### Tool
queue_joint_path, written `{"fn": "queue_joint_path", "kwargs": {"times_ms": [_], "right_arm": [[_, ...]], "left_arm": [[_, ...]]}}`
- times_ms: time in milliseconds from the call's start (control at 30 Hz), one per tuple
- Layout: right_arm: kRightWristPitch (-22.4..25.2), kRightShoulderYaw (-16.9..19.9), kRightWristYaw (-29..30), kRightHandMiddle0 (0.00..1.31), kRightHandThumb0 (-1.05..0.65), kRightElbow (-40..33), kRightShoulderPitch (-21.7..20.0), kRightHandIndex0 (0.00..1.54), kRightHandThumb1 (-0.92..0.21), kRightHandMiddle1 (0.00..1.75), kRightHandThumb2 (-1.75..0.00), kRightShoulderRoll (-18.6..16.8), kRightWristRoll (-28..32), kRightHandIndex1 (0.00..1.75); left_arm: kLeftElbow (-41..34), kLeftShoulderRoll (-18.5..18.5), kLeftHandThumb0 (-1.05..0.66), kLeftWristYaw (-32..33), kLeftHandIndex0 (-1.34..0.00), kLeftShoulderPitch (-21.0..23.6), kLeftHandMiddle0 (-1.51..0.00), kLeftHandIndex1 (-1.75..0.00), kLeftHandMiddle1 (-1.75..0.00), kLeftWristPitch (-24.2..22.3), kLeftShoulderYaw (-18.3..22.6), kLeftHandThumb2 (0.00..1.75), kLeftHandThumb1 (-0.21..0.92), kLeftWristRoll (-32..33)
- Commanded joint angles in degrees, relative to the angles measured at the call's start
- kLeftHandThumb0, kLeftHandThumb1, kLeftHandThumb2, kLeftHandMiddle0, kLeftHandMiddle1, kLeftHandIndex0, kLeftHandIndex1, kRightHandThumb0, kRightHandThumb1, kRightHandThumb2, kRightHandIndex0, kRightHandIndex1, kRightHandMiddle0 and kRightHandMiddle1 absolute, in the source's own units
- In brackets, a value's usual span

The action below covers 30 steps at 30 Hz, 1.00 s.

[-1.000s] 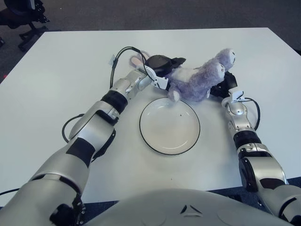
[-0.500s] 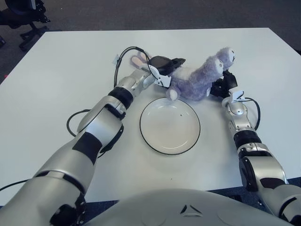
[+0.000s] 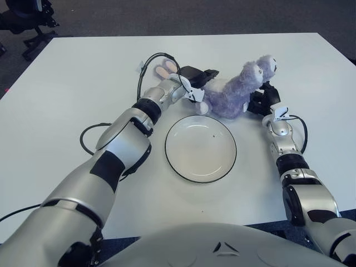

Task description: Put the doll into the plate.

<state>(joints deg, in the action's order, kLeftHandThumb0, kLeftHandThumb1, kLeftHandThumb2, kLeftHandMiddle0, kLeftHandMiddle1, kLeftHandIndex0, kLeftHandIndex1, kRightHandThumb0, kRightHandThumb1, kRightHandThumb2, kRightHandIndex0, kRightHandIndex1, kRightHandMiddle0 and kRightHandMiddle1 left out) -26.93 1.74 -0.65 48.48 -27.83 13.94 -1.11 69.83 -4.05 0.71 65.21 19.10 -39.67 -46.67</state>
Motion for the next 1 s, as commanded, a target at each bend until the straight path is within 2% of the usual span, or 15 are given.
{"fn": "queue_joint_path", "kwargs": {"times_ms": [0,33,133,500,533,567,600,667,733,933,967], "right_arm": [[3.1,-2.1,-1.7,0.42,-0.4,3.9,6.6,0.89,-0.58,1.75,-0.96,-1.5,-2.2,1.75],[3.1,-2.1,-1.7,0.42,-0.4,3.9,6.6,0.89,-0.58,1.75,-0.96,-1.4,-2.2,1.75],[3.1,-2.3,-1.7,0.42,-0.4,3.9,6.6,0.89,-0.58,1.75,-0.96,-1.4,-2.3,1.75],[3.3,-2.6,-1.7,0.42,-0.4,3.9,6.6,0.9,-0.58,1.75,-0.97,-1.2,-2.1,1.75],[3.4,-2.6,-1.8,0.42,-0.4,3.8,6.6,0.9,-0.58,1.75,-0.97,-1.1,-2.0,1.75],[3.4,-2.6,-1.8,0.42,-0.4,3.8,6.5,0.9,-0.58,1.75,-0.97,-1.1,-2.0,1.75],[3.5,-2.6,-1.9,0.42,-0.4,3.8,6.5,0.9,-0.58,1.75,-0.97,-1.1,-2.0,1.75],[3.5,-2.6,-1.9,0.42,-0.4,3.8,6.5,0.9,-0.58,1.75,-0.97,-1.1,-1.9,1.75],[3.5,-2.6,-2.0,0.42,-0.4,3.8,6.5,0.9,-0.58,1.75,-0.97,-1.0,-1.8,1.75],[3.5,-2.6,-2.0,0.42,-0.4,3.8,6.5,0.9,-0.58,1.75,-0.97,-1.0,-1.8,1.75],[3.4,-2.5,-2.2,0.42,-0.4,3.8,6.5,0.9,-0.58,1.75,-0.97,-1.0,-1.7,1.75]], "left_arm": [[2.3,0.2,-0.61,-2.4,-0.32,-1.9,-0.4,-0.01,-1.18,-1.3,-1.9,0.0,0.83,-1.4],[2.7,0.3,-0.6,-2.3,-0.4,-2.1,-0.42,-0.04,-1.21,-1.7,-2.3,0.0,0.84,-1.8],[3.1,0.3,-0.6,-2.3,-0.49,-2.2,-0.44,-0.08,-1.26,-2.1,-3.0,0.0,0.84,-2.0],[3.5,0.1,-0.6,-1.9,-0.55,-2.1,-0.45,-0.09,-1.29,-1.8,-4.0,0.0,0.85,-2.1],[3.6,0.0,-0.57,-1.7,-0.59,-2.0,-0.46,-0.21,-1.34,-1.5,-4.3,0.0,0.85,-2.4],[3.7,0.0,-0.5,-1.5,-0.64,-2.0,-0.47,-0.56,-1.46,-1.4,-4.6,0.01,0.87,-2.5],[3.8,0.0,-0.46,-1.4,-0.67,-2.0,-0.47,-0.79,-1.53,-1.3,-4.7,0.02,0.89,-2.6],[3.9,0.0,-0.43,-1.0,-0.7,-1.9,-0.48,-0.98,-1.6,-1.4,-4.9,0.02,0.9,-2.6],[4.0,-0.1,-0.41,-0.1,-0.74,-2.0,-0.5,-1.09,-1.66,-1.5,-5.0,0.02,0.91,-2.7],[4.2,0.0,-0.4,0.5,-0.78,-1.9,-0.54,-1.14,-1.7,-1.4,-5.3,0.02,0.9,-2.6],[4.1,-0.1,-0.4,2.9,-0.78,-2.3,-0.54,-1.14,-1.7,-1.6,-5.4,0.02,0.9,-2.8]]}}
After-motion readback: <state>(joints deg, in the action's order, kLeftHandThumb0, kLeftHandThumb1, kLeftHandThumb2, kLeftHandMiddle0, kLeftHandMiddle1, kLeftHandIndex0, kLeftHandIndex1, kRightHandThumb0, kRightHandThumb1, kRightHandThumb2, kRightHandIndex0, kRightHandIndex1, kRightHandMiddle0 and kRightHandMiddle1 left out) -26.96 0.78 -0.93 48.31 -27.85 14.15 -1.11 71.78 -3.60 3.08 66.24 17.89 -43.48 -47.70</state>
